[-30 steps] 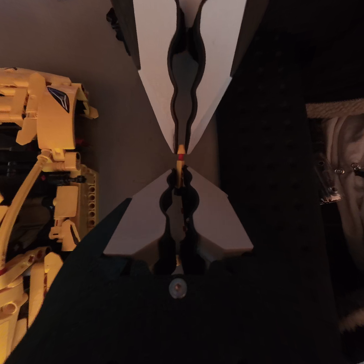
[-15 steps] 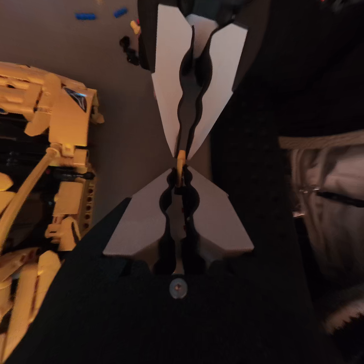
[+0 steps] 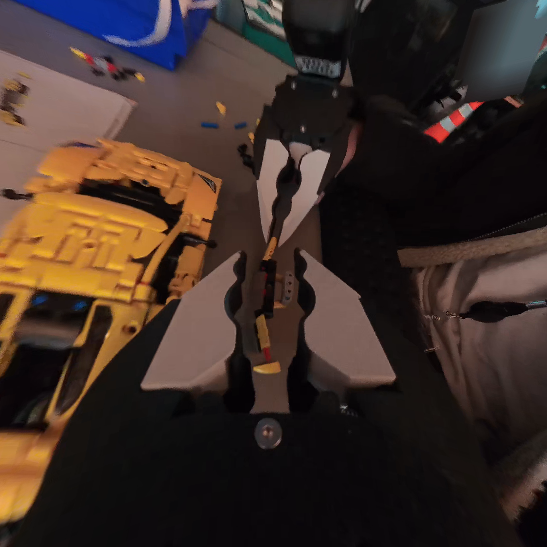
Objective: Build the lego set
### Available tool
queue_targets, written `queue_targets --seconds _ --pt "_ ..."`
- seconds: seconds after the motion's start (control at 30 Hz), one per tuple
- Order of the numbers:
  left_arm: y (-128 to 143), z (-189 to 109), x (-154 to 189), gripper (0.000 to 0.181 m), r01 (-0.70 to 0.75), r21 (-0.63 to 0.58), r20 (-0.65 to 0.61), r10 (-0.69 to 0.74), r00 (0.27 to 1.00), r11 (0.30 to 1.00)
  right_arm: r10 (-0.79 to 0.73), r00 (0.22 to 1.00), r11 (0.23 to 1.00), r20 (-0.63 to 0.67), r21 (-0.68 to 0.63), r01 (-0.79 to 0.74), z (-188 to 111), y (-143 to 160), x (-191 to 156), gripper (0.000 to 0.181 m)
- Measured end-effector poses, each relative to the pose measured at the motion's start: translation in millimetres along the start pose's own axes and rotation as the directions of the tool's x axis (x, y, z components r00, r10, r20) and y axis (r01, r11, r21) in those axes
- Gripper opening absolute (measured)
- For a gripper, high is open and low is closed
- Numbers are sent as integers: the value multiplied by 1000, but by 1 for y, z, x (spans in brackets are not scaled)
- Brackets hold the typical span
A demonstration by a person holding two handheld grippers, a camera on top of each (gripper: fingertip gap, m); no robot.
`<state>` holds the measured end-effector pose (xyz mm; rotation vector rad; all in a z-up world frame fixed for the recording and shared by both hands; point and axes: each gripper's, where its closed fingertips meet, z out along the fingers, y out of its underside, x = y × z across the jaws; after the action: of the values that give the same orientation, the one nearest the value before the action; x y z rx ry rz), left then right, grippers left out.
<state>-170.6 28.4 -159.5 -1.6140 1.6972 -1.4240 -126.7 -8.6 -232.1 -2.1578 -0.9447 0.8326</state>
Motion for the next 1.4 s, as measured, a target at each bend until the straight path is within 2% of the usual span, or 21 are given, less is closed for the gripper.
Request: queue_targets --seconds 0.1,0.23,0.33,0.4,0.5,0.6,0.8,0.97,1.07,1.17,1.27,1.33,1.4 --pt "2 -34 -9 31 -19 77 113 11 994 997 -4 1000 1000 4 0 4 -1 1 -1 6" --pt "57 -52 -12 31 44 -60 215 -31 976 997 10 1000 1000 18 2 -10 -2 2 -1 6" --pt "83 -44 0 31 -27 -168 265 71 962 985 20 999 1000 29 -10 -19 0 4 -1 9" --pt "90 -36 3 31 -94 -247 300 168 939 965 23 999 1000 28 -18 -22 1 6 -1 12" --pt "91 -25 5 31 -154 -297 303 246 921 943 22 999 1000 26 -15 -22 0 5 -1 11" --pt "93 -18 7 31 -147 -303 272 234 934 942 8 999 1000 35 -11 -8 0 5 -3 11" --pt "103 -15 0 31 -130 -355 285 240 928 926 17 999 1000 41 -12 -16 0 6 -3 12" --pt "102 -11 -2 19 -181 -363 292 297 909 914 22 998 1000 52 6 -22 -2 3 -5 14" --pt "101 -10 -4 14 -206 -374 308 331 892 904 13 1000 999 29 48 -14 -6 -4 -2 23" --pt "99 -16 -2 7 -201 -351 299 313 901 914 -70 998 987 5 147 68 -11 -23 -7 31" --pt "95 -23 4 7 -154 -281 266 231 936 947 -235 971 938 -45 253 239 -14 -44 -22 32" --pt "95 -26 9 6 -131 -261 234 194 953 957 -295 952 922 -80 239 305 -10 -45 -26 28" --pt "90 -27 19 6 -136 -224 184 179 966 965 -296 953 924 -60 233 302 -5 -46 -31 30"
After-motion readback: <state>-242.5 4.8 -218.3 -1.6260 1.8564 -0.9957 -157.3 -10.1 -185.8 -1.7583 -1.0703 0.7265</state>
